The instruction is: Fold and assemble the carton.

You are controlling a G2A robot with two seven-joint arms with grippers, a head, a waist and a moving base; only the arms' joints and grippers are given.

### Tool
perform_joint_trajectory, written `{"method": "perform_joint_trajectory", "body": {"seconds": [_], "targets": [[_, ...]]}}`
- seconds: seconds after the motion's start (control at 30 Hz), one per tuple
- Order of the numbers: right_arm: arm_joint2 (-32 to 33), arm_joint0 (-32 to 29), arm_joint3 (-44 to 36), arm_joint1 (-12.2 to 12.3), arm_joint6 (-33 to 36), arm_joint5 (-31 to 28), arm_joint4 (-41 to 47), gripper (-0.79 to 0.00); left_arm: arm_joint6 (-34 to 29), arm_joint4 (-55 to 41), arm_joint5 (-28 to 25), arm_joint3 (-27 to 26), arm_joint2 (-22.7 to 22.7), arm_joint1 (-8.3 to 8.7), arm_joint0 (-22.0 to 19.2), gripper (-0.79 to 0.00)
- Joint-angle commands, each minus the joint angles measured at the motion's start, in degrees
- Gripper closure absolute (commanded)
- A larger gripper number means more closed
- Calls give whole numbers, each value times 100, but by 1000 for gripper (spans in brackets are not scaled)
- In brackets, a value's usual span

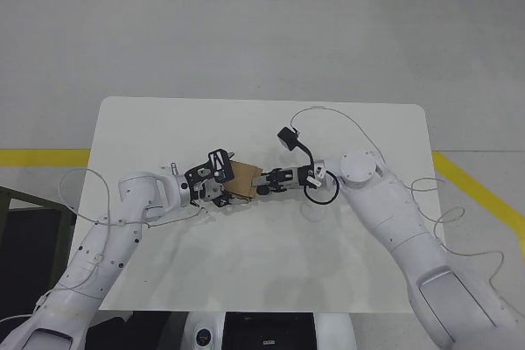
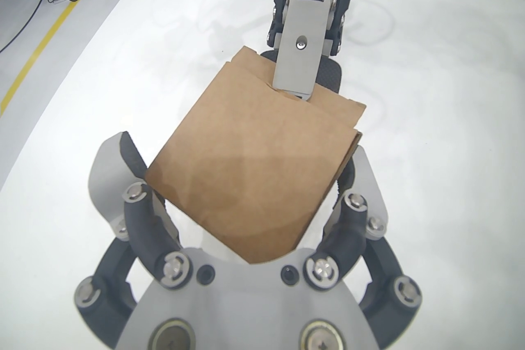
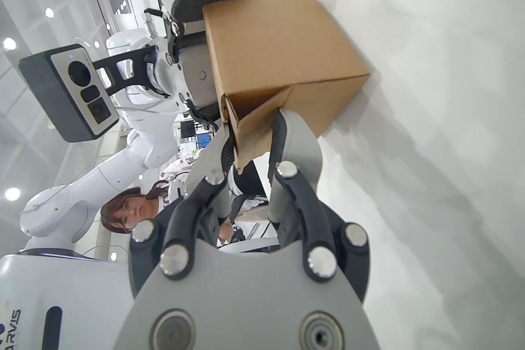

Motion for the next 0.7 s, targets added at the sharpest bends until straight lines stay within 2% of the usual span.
{"method": "perform_joint_trajectory", "body": {"seconds": [0.0,0.4,0.5,0.67], "targets": [[12,16,18,0,9,-34,16,-179,4,-1,-4,2,2,-1,-2,-785],[291,-199,-199,146,77,-45,-5,-265,-29,3,26,29,4,-3,-2,-785],[393,-268,-333,202,64,6,-56,-265,-30,4,28,26,5,-4,-1,-785],[548,-380,-582,290,39,94,-150,-203,-34,5,37,21,-6,-2,2,-785]]}}
